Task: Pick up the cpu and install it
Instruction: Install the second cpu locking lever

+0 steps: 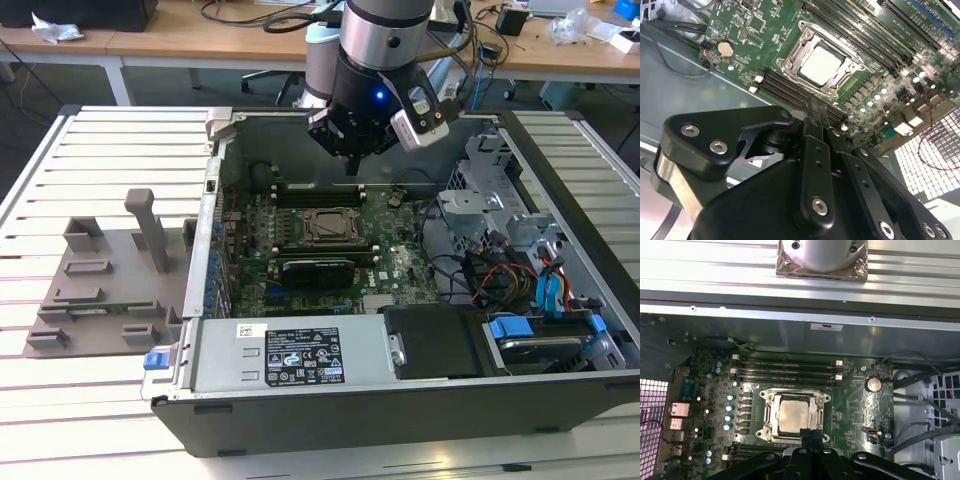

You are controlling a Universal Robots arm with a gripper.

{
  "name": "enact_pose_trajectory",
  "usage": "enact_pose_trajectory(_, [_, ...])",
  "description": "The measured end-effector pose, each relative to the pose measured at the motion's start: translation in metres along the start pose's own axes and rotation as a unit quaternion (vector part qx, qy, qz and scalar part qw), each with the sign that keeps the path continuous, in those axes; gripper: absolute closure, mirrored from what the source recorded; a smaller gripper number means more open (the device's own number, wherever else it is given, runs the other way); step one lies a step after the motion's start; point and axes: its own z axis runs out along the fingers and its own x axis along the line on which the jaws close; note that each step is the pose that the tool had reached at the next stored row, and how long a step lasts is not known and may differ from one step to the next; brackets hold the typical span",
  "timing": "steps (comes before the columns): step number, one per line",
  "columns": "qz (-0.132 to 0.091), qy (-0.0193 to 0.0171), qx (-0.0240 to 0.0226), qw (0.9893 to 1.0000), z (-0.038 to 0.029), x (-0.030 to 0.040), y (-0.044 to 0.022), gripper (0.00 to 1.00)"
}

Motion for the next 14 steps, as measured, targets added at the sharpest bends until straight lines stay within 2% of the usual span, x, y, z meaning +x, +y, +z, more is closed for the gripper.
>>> enact_pose_trajectory(8, [0.0, 0.0, 0.0, 1.0, 0.0064, 0.0, -0.0012, 0.89])
enact_pose_trajectory(14, [0.0, 0.0, 0.0, 1.0, 0.0179, 0.0, -0.0034, 0.89])
